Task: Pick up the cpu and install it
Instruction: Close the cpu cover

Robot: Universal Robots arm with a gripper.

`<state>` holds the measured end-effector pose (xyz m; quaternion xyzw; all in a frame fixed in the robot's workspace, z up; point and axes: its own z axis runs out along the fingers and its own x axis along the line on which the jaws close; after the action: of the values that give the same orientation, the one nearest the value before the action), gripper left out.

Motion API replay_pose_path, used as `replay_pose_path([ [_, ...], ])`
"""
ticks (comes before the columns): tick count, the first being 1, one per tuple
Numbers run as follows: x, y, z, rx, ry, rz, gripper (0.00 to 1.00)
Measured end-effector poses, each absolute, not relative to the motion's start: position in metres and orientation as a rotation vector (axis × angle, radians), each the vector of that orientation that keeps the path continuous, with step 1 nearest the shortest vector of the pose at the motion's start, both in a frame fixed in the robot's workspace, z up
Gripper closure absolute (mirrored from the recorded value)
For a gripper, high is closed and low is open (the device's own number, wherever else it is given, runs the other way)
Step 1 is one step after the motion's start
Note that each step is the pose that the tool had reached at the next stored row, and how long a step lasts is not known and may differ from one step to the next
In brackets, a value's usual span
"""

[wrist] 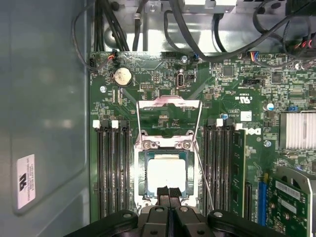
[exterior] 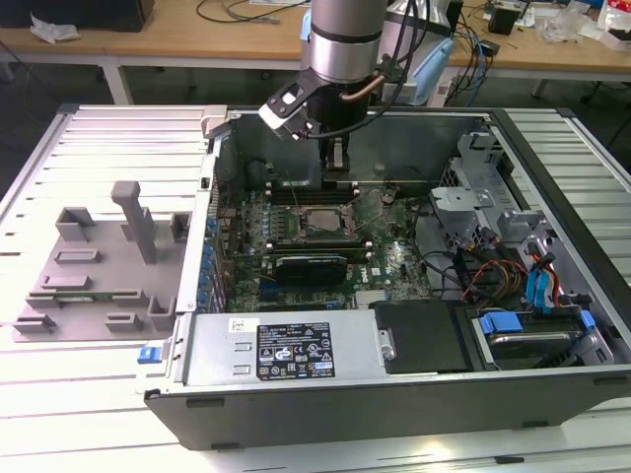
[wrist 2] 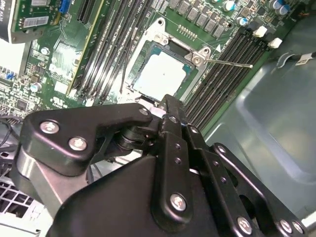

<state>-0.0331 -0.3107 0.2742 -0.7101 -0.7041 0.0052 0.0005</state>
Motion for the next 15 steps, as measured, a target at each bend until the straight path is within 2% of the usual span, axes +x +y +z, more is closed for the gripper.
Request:
replay_pose_path([
  [5, -0.032, -0.311, 0.276, -2.23, -2.212, 0.017, 0.89],
  [15, 0.011, -0.312, 0.276, -2.23, -2.211, 0.017, 0.89],
])
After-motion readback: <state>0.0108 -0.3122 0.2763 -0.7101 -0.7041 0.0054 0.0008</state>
